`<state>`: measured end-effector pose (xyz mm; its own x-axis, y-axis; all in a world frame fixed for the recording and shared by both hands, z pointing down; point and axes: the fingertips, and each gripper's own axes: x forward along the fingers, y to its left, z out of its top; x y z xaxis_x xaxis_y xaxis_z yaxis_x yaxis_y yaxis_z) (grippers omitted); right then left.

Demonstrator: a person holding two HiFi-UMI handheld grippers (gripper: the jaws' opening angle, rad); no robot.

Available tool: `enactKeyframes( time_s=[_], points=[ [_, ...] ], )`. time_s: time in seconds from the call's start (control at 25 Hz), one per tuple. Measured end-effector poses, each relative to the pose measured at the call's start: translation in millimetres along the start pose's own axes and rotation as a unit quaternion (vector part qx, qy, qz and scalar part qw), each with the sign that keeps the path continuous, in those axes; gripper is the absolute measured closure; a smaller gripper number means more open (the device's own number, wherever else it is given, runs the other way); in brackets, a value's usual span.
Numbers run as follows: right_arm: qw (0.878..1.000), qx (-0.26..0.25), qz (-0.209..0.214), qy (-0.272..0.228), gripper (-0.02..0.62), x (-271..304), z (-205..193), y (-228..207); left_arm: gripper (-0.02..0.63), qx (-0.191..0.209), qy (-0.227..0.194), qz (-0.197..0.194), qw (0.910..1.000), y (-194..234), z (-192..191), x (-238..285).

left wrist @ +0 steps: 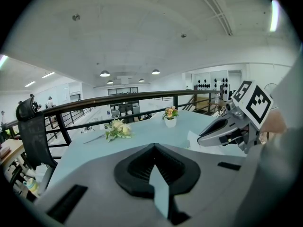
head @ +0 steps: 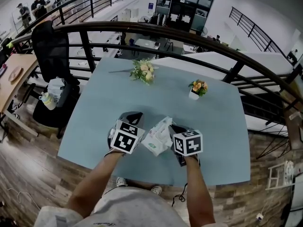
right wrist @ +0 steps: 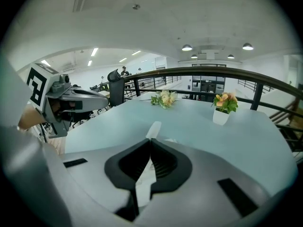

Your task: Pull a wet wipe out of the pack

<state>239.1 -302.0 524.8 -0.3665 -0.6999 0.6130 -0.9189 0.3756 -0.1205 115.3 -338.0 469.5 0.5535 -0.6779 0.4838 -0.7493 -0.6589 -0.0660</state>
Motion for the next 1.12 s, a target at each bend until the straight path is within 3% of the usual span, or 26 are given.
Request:
enactKeyframes(
  time_s=[1.12],
  points=[
    [0.998, 0.003, -0.02, -0.062, 0.587, -22, 42, -7, 0.609, -0.009, -0.005, 0.002, 0.9999, 2, 6, 0]
  ],
)
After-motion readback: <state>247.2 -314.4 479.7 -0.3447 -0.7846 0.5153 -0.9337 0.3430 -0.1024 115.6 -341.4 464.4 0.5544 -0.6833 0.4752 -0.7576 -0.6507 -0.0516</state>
